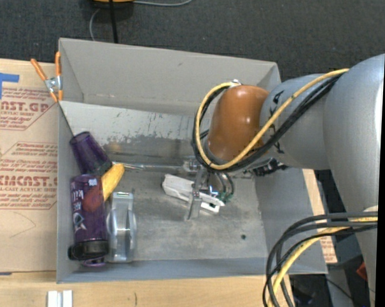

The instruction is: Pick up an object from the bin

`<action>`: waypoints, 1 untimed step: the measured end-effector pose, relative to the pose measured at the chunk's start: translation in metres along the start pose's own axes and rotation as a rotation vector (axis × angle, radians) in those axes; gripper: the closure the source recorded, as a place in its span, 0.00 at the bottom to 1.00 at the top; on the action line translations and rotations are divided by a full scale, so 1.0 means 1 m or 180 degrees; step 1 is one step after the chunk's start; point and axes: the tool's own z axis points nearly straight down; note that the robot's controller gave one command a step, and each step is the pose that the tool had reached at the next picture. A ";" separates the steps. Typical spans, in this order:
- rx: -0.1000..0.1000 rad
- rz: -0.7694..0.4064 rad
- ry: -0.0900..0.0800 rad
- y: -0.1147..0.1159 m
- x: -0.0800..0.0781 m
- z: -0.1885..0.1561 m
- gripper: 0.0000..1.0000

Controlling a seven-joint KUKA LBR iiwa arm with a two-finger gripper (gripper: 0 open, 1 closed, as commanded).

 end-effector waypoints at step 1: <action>-0.0002 0.0585 0.0021 -0.022 0.008 -0.024 1.00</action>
Offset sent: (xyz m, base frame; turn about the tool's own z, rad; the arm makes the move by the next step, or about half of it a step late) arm 0.0000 0.0000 0.0000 0.0000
